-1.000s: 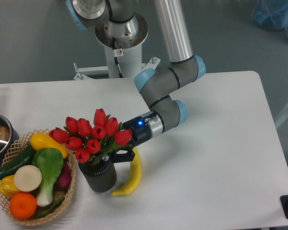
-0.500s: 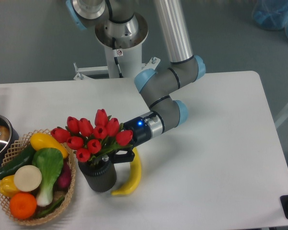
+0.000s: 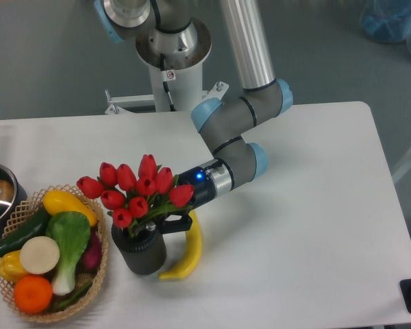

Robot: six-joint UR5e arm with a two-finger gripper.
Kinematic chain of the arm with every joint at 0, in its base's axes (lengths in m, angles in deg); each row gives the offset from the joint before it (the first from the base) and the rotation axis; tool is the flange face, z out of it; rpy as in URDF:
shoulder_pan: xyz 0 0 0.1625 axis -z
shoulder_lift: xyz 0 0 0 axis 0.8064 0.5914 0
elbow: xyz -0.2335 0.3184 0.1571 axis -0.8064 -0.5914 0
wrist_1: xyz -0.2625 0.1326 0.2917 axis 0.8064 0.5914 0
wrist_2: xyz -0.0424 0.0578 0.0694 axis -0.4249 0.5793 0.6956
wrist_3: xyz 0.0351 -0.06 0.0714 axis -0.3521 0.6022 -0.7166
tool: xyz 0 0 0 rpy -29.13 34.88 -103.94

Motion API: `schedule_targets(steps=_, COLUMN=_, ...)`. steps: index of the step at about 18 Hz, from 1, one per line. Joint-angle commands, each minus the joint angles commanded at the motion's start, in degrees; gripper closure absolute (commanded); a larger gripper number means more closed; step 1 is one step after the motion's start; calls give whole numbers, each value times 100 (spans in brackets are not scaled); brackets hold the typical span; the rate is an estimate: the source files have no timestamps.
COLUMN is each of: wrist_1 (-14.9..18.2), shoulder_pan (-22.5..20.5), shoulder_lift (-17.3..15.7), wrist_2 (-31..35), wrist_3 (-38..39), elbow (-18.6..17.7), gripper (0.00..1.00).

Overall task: Insert the flowers into the vase
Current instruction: 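Push the bouquet further down into the vase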

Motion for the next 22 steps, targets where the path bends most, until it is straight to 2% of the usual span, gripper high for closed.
schedule_targets(steps=4, wrist_1=0, shoulder_pan=0, shoulder_lift=-26, wrist_2=96, wrist_3=0, elbow=0, gripper=47)
schedule_targets(steps=12, wrist_1=9, shoulder_pan=0, shoulder_lift=-53, wrist_2=176, wrist_3=0, elbow=9, gripper=33)
schedule_targets(steps=17, wrist_1=0, shoulder_pan=0, shoulder_lift=-62, wrist_2=176, wrist_3=0, elbow=9, gripper=31)
schedule_targets(steps=22, wrist_1=9, shoulder_pan=0, shoulder_lift=-62, wrist_2=176, wrist_3=-9, elbow=18, gripper=25)
